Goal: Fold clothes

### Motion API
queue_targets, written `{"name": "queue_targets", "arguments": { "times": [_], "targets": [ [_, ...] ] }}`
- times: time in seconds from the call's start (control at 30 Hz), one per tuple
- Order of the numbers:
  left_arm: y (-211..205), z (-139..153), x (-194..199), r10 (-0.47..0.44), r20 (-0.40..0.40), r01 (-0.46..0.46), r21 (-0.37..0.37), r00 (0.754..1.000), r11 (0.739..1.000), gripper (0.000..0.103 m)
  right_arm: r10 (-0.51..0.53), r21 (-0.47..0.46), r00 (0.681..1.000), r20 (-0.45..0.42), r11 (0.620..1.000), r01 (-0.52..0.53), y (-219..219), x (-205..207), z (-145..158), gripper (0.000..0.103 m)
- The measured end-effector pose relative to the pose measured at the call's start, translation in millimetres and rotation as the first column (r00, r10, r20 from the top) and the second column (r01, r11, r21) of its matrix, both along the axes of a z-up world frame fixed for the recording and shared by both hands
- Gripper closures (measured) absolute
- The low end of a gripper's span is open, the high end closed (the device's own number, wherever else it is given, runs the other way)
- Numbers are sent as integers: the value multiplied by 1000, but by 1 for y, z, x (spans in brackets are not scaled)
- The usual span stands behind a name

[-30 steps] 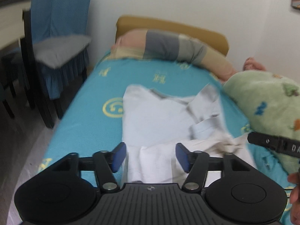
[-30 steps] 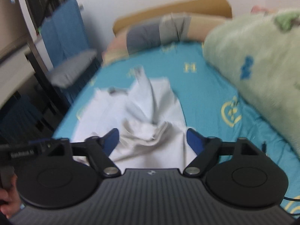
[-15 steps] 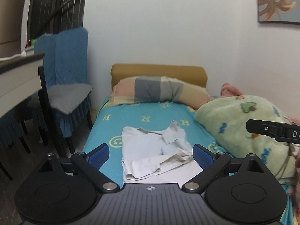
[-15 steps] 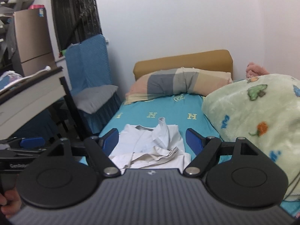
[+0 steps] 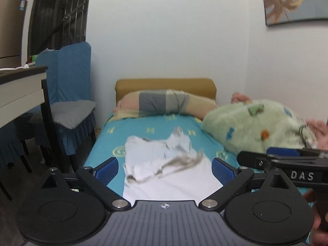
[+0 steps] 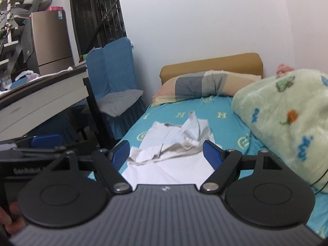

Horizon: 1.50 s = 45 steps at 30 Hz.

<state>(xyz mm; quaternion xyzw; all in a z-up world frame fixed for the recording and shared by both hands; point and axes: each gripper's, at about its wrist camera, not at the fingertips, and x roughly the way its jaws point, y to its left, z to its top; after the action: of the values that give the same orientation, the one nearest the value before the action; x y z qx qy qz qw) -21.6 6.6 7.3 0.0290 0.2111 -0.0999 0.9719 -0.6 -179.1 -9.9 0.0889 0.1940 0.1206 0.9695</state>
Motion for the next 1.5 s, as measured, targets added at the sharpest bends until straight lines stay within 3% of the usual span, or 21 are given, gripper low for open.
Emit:
{"name": "queue_targets", "arguments": {
  "times": [0.37,0.47,0.63,0.73,0.87,0.93,0.97,1.07,1.17,1.23,1.3,1.4,1.47,1.5],
  "targets": [
    [15,-12,20,58,-91,-65,-83,994,994,3,-69,10,997,-26,998,70,-17,6,-23,23],
    [15,-17,25,54,-136,-66,-90,989,994,3,-64,13,997,-38,998,64,-17,8,-26,23],
    [22,-31,40,53,-259,-94,-148,964,984,3,-64,102,990,-124,992,77,-27,14,-38,23],
    [29,-48,58,43,-385,-130,-203,922,971,3,-62,180,974,-216,978,102,-36,21,-51,23],
    [41,-81,86,7,-577,-206,-280,817,938,4,-12,333,924,-382,931,150,-50,30,-82,23],
    [45,-96,97,-23,-644,-237,-315,765,919,5,36,443,888,-459,876,193,-57,34,-102,22],
    [47,-101,99,-42,-660,-246,-337,750,909,5,64,496,868,-493,840,220,-61,35,-113,21],
    [49,-111,99,-70,-684,-272,-379,726,884,5,167,674,794,-584,645,360,-73,38,-156,22],
    [51,-123,103,-110,-715,-318,-437,691,841,5,166,673,751,-640,593,442,-74,41,-177,31],
    [54,-132,109,-123,-736,-365,-465,666,806,5,132,661,746,-653,580,476,-74,45,-183,34],
    [57,-143,116,-134,-754,-418,-492,643,763,5,79,644,755,-650,585,493,-76,54,-185,44],
    [55,-160,127,-179,-772,-476,-538,610,696,5,40,619,755,-654,603,504,-75,65,-186,68],
    [48,-167,131,-201,-774,-482,-551,600,682,5,29,605,760,-649,626,492,-72,70,-184,92],
    [44,-168,133,-211,-773,-477,-555,598,681,5,29,614,777,-629,632,473,-71,70,-179,92]
  ]
}}
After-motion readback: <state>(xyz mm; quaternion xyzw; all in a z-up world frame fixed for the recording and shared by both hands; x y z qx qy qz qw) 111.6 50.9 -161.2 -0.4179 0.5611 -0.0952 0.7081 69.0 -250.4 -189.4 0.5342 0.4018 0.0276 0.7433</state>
